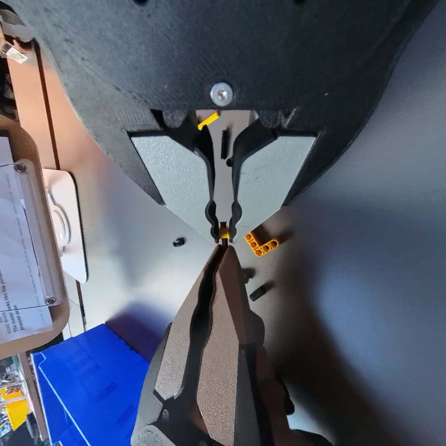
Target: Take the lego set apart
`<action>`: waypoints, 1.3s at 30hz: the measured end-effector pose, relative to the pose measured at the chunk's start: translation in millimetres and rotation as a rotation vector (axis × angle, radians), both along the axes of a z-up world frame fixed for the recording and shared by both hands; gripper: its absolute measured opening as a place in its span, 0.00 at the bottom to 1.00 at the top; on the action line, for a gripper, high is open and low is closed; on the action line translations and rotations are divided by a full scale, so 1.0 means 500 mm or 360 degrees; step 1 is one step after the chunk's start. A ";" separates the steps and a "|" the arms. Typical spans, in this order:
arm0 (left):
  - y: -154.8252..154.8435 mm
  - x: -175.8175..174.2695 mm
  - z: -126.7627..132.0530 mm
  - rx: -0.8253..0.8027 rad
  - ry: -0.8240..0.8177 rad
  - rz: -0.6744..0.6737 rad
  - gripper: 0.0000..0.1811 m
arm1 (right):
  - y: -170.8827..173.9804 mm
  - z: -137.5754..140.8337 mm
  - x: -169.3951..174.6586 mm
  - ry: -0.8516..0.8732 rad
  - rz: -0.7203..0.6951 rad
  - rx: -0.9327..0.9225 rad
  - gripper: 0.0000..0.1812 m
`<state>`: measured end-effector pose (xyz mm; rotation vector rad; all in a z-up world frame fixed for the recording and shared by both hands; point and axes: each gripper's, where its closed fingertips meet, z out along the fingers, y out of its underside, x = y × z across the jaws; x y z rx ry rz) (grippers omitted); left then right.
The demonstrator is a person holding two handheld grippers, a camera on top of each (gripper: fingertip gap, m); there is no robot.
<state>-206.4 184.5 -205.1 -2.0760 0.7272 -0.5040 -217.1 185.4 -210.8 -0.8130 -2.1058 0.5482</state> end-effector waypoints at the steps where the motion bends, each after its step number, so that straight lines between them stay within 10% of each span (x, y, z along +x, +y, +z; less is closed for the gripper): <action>1: -0.001 -0.001 0.002 -0.0004 0.0005 0.0009 0.01 | 0.001 0.002 0.000 0.0002 -0.0006 0.0018 0.03; 39: -0.010 0.015 0.076 0.0208 -0.0428 -0.0082 0.01 | -0.023 0.049 0.027 0.0081 0.0158 -0.0542 0.00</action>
